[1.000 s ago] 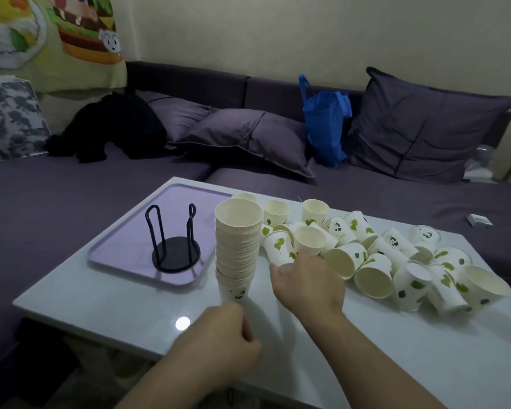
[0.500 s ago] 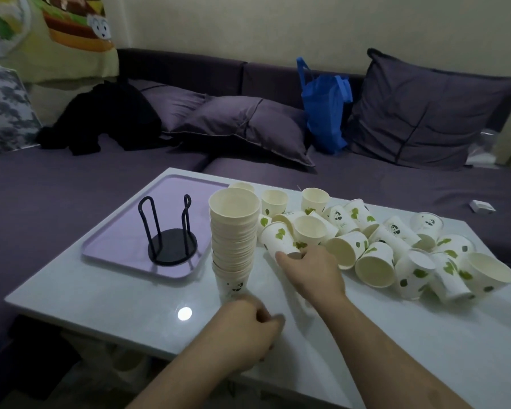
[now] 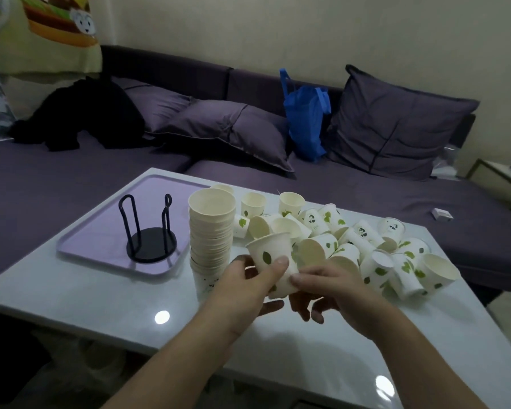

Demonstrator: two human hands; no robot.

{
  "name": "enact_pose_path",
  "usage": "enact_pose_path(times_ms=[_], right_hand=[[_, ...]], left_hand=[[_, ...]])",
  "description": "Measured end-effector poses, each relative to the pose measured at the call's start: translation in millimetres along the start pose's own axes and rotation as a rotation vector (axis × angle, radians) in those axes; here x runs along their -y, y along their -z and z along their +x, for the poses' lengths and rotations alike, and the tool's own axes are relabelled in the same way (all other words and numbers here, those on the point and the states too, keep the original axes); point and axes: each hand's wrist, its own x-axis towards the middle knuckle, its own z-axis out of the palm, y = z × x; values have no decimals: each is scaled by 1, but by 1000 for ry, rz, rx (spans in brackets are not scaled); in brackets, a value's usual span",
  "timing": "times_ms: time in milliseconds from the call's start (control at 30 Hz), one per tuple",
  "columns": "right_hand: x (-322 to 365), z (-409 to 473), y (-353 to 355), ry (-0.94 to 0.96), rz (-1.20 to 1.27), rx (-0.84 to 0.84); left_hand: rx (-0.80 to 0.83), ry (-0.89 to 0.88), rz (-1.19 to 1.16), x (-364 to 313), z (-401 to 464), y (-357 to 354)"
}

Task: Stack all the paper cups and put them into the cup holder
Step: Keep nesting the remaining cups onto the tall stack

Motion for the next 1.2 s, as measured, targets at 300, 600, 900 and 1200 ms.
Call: enact_pose_path(times_ms=[300, 600, 900, 1200], right_hand=[[-14, 57, -13, 63, -688, -564], [-27, 94, -24, 4, -762, -658], [-9, 59, -19, 289, -594, -902], [7, 44, -20, 303, -327, -903]], left_hand=[[-114, -39, 293, 2, -5, 18], [-80, -247, 371, -17, -19, 24], [-149, -631, 150, -69, -35, 35], [-386, -726, 269, -76, -5, 72]])
